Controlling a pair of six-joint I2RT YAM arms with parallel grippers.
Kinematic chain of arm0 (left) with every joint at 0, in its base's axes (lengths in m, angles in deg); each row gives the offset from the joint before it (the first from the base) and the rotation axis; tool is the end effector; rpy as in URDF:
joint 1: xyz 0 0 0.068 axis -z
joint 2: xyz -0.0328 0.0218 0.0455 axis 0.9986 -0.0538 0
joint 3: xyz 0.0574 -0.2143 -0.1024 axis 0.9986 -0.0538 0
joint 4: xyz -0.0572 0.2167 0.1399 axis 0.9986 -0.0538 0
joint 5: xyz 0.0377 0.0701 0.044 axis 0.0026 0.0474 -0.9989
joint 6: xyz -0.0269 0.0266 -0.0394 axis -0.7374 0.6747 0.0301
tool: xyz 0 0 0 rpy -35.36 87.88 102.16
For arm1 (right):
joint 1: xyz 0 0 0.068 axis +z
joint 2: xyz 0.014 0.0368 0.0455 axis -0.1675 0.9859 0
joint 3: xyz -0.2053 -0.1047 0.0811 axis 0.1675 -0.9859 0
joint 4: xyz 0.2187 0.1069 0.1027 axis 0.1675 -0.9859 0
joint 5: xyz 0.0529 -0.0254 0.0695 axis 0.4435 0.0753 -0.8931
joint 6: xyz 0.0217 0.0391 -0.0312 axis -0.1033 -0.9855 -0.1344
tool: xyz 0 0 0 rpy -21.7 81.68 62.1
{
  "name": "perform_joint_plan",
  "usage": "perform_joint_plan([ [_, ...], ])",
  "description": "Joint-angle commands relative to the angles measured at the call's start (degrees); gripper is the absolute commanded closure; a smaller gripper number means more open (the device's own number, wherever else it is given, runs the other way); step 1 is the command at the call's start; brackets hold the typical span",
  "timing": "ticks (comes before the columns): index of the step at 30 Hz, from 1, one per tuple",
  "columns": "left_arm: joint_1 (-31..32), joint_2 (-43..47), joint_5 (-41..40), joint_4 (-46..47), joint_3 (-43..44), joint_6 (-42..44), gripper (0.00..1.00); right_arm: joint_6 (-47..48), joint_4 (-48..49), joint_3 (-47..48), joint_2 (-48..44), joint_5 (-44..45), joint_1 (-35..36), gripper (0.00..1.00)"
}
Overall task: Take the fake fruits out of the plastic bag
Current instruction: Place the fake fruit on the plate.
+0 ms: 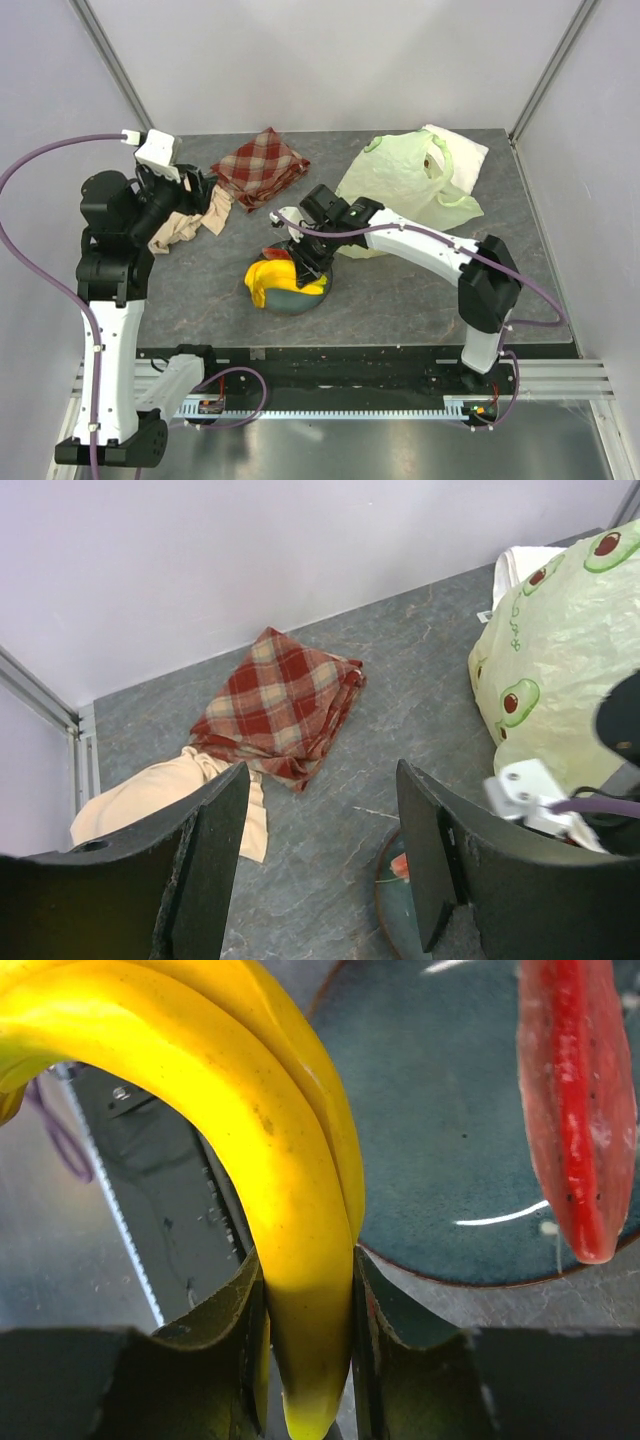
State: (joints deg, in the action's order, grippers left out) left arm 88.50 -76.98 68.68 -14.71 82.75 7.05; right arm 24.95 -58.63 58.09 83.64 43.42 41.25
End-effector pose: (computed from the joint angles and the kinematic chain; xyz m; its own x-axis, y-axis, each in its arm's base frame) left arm 0.1787 -0.0163 0.4447 -0.0610 0.1328 -0.9893 0.3466 0.9323 0.1037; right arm 0.2311 0.3125 0.2437 -0.4963 -0.6678 -0.5547 -0.8643 0.3197 0.3884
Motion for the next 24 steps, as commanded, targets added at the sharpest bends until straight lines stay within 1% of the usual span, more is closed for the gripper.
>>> perform_joint_plan([
  [1, -0.4, 1.3, 2.7, -0.4, -1.4, -1.8, 0.32, -5.1, 3.6, 3.0, 3.5, 3.2, 1.0, 1.00],
  [4, -0.5, 2.2, 3.5, -0.1, -2.9, -1.9, 0.32, -7.0, 4.4, 2.7, 5.9, 2.6, 2.0, 1.00],
  [7, -0.7, 3.1, 4.1, 0.1, -4.1, -2.2, 0.32, -8.8, 5.6, 2.5, 8.0, 4.2, 2.1, 1.00],
  [11, -0.8, 4.0, 4.5, 0.0, -5.3, -2.6, 0.32, -10.5, 6.0, 1.7, 9.1, 13.2, 2.3, 1.00],
  [14, -0.8, 4.1, 4.8, 0.0, -5.6, -2.8, 0.32, -11.3, 6.6, 0.2, 8.7, 16.4, 2.3, 1.00],
  [15, -0.8, 4.1, 4.9, 0.1, -5.6, -2.9, 0.32, -11.4, 7.0, 0.1, 8.5, 19.3, 2.3, 1.00],
  [17, -0.9, 4.1, 5.0, 0.1, -5.7, -3.1, 0.32, -11.3, 7.1, 0.7, 8.9, 21.6, 2.3, 1.00],
  [18, -0.9, 4.1, 5.3, 0.2, -5.8, -3.2, 0.32, -11.3, 7.1, 0.9, 9.5, 24.2, 2.3, 1.00],
  [24, -1.0, 4.0, 6.1, 0.5, -6.8, -4.0, 0.32, -11.0, 6.8, 1.6, 11.3, 25.1, 2.7, 1.00],
])
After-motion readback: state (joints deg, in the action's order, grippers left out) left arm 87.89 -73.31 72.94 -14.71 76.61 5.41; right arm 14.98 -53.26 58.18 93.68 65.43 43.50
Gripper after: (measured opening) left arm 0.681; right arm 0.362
